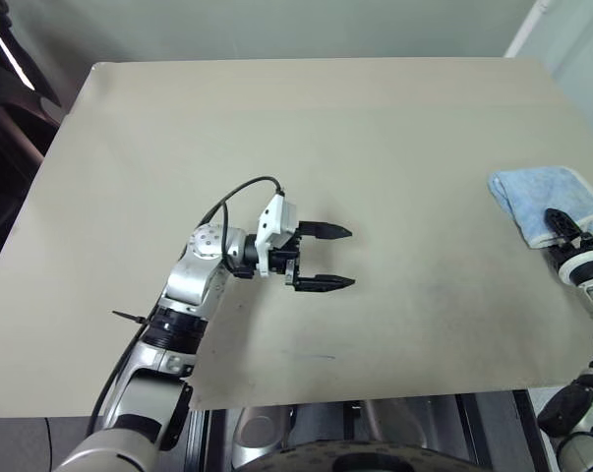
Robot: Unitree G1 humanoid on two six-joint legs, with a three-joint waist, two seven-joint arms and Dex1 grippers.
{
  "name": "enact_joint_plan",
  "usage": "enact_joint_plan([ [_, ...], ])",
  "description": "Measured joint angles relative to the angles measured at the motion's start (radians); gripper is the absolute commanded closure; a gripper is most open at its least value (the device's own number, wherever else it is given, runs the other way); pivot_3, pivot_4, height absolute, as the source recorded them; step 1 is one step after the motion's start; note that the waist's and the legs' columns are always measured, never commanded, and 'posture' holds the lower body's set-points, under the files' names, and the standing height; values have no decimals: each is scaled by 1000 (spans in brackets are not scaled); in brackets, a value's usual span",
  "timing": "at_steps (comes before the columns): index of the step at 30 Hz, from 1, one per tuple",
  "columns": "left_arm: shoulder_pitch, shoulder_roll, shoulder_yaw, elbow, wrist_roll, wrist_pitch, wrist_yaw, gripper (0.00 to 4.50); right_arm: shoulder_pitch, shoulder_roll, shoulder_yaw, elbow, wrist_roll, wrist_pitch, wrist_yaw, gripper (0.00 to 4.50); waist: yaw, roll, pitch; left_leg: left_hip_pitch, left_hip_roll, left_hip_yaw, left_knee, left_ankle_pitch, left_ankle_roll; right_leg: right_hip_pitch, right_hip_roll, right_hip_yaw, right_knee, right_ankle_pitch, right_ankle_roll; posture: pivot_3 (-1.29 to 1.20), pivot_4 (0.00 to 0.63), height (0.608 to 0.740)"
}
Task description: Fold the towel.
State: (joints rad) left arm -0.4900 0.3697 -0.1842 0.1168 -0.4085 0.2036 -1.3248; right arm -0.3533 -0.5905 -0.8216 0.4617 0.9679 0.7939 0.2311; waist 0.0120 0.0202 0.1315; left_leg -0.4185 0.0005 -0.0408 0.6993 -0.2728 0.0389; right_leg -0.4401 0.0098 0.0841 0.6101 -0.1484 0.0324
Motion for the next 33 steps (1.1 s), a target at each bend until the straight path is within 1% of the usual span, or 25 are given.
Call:
enact_joint_plan([
  [1,-1,-1,0,0,0,0,0,0,10,0,-5,-19,10,11,-5,112,0,0,0,0,0,0,0,0,0,0,0,0,0,0,0,0,150,733],
  [2,-1,-1,0,0,1,0,0,0,19,0,-10,-35,18,21,-10,47,0,0,0,0,0,0,0,0,0,0,0,0,0,0,0,0,150,733],
  [7,-3,-2,-1,5,2,-2,1,0,109,0,-57,-136,73,77,-40,47,2,0,0,0,0,0,0,0,0,1,0,0,0,-2,1,0,150,733],
  [11,-4,-2,0,14,3,-6,1,0,231,1,-102,-298,133,119,-58,47,1,1,0,-1,-1,0,0,-1,-1,0,0,0,0,-3,1,0,150,733],
  [14,-10,-7,1,34,3,-12,1,0,287,-2,-106,-440,164,132,-61,615,-2,1,0,0,-1,0,0,-1,-1,0,0,0,0,-3,1,0,150,733],
  [17,-17,-18,1,47,4,-22,0,0,304,-15,-100,-558,178,132,-61,1624,-8,1,0,0,-1,0,0,-1,-1,0,0,0,0,-3,2,0,150,733],
  [18,-21,-22,1,49,4,-26,0,0,299,-19,-95,-585,186,131,-61,2001,-9,1,0,0,-1,0,1,-1,-1,1,0,0,0,-4,4,0,150,733],
  [19,-28,-27,0,56,4,-30,0,0,285,-28,-86,-605,189,129,-62,2353,-10,1,0,0,-1,0,1,-1,-1,0,0,1,0,-6,9,0,150,733],
  [20,-34,-32,0,59,5,-32,0,0,268,-44,-71,-619,189,128,-62,2713,-10,1,0,0,-1,0,1,0,-1,0,0,1,0,-6,9,0,150,733],
  [21,-37,-36,0,59,5,-34,1,0,250,-58,-57,-626,188,126,-61,2972,-10,1,0,0,-1,0,1,0,-1,0,0,1,0,-6,10,0,150,733],
  [24,-37,-42,0,59,5,-36,6,0,200,-105,-7,-638,175,114,-53,4056,-10,1,0,0,-1,-1,1,0,-1,1,1,1,0,-5,8,0,150,733],
  [25,-37,-44,2,59,4,-38,12,0,200,-133,29,-648,160,114,-35,4434,-9,1,0,0,-1,-1,0,0,-1,0,1,1,0,-4,6,0,150,733],
  [26,-37,-47,4,59,3,-39,18,0,206,-148,60,-667,142,110,-12,4475,-9,1,0,-1,-1,-1,0,0,-1,0,1,0,0,-4,5,0,150,733],
  [28,-37,-57,17,59,-2,-44,27,0,253,-212,174,-746,69,88,79,4475,-8,1,0,-1,-1,-1,0,-1,-1,0,1,0,1,-3,5,0,150,733],
  [29,-36,-58,21,59,-3,-47,28,0,269,-228,220,-782,33,65,116,4475,-7,1,0,-1,0,-1,0,-1,-2,0,1,0,1,-4,6,0,150,733],
  [31,-36,-61,30,59,1,-85,35,0,292,-236,323,-836,-82,-51,211,4475,-6,1,0,-1,-1,-1,0,-1,-2,0,1,0,1,-4,8,0,150,733],
  [33,-36,-72,42,66,9,-131,53,0,292,-236,384,-844,-166,-139,273,4475,-6,1,0,-1,-1,-1,1,-2,-1,1,0,0,0,-3,11,0,150,733],
])
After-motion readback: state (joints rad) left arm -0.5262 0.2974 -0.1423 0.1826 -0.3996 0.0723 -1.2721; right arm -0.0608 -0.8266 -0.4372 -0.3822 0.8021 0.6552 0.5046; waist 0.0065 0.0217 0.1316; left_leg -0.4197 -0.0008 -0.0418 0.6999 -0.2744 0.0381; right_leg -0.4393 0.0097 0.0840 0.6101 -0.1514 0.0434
